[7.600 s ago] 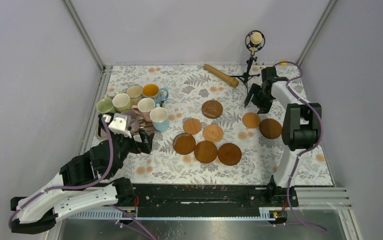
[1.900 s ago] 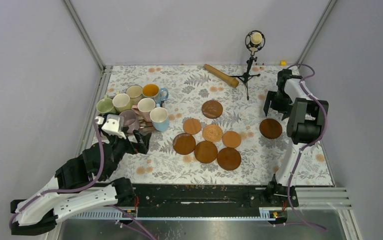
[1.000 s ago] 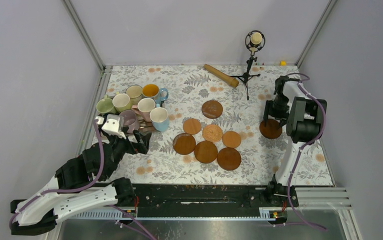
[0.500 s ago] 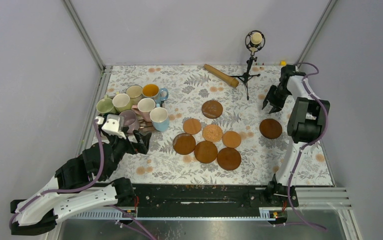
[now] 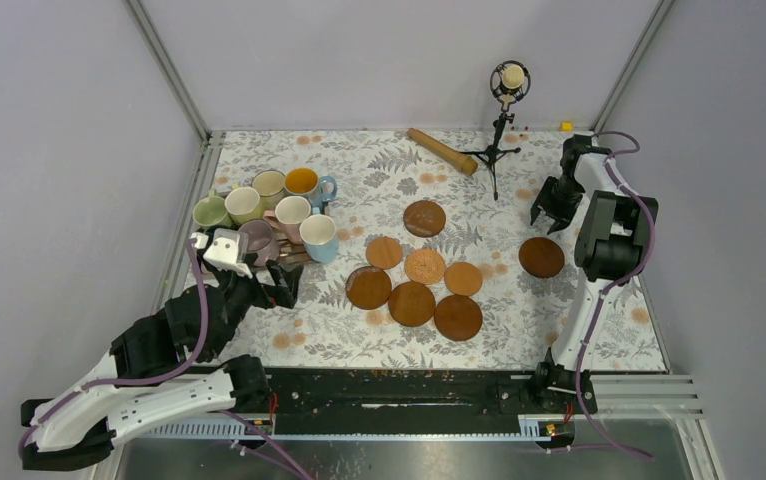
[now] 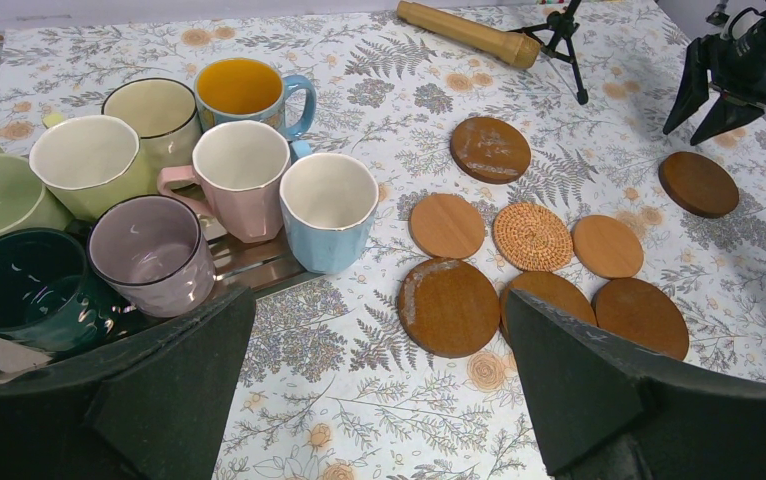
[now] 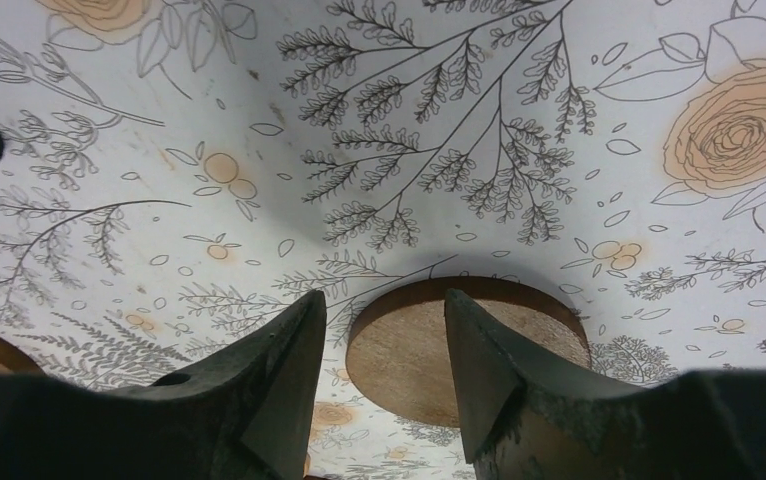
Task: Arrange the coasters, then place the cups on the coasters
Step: Move the coaster to the center of the board.
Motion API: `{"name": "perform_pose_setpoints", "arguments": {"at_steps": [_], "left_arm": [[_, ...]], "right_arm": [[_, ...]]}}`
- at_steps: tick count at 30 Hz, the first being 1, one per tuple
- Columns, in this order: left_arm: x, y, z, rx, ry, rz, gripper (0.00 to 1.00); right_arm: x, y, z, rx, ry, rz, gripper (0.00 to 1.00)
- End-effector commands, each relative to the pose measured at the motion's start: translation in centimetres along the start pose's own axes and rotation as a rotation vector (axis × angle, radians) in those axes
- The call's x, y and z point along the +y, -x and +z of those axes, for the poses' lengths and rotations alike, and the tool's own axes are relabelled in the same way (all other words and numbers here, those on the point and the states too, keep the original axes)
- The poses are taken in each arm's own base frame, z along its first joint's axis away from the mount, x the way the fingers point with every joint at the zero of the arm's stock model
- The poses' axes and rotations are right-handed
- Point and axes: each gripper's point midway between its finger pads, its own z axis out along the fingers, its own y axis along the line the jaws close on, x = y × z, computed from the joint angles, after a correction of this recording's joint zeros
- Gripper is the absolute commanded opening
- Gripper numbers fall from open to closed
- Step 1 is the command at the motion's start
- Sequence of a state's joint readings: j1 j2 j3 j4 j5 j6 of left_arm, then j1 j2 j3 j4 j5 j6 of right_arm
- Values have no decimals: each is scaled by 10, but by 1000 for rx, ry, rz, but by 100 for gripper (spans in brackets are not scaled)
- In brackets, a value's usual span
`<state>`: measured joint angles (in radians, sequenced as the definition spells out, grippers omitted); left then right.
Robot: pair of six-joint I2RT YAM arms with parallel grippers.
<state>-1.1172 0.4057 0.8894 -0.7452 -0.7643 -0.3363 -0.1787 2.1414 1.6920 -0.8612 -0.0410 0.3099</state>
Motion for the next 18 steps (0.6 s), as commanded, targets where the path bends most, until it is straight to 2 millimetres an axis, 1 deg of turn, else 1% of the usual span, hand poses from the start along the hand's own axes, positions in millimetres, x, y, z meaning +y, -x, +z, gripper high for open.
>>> {"name": "perform_pose_setpoints", "arguments": {"at_steps": [1, 4, 8, 11, 14, 18], "left_arm": [[-2, 7, 2, -30, -2, -14, 99], [-2, 8, 2, -33, -3, -17, 98], [0, 8, 0, -42, -2, -29, 99], [-2, 9, 1, -42, -9, -24, 98], [-4, 7, 2, -27, -11, -12, 98], [-1, 8, 0, -36, -5, -26, 99]], "right_arm": [[-9, -9, -6, 10, -41, -33, 55], [-12, -16, -6, 33, -50, -32, 56], [-19, -34, -6, 107, -78, -24, 56], [-32, -43, -10, 175, -150, -31, 55], [-37, -53, -10, 198, -171, -39, 55], [-43, -70, -10, 210, -170, -35, 54]]}}
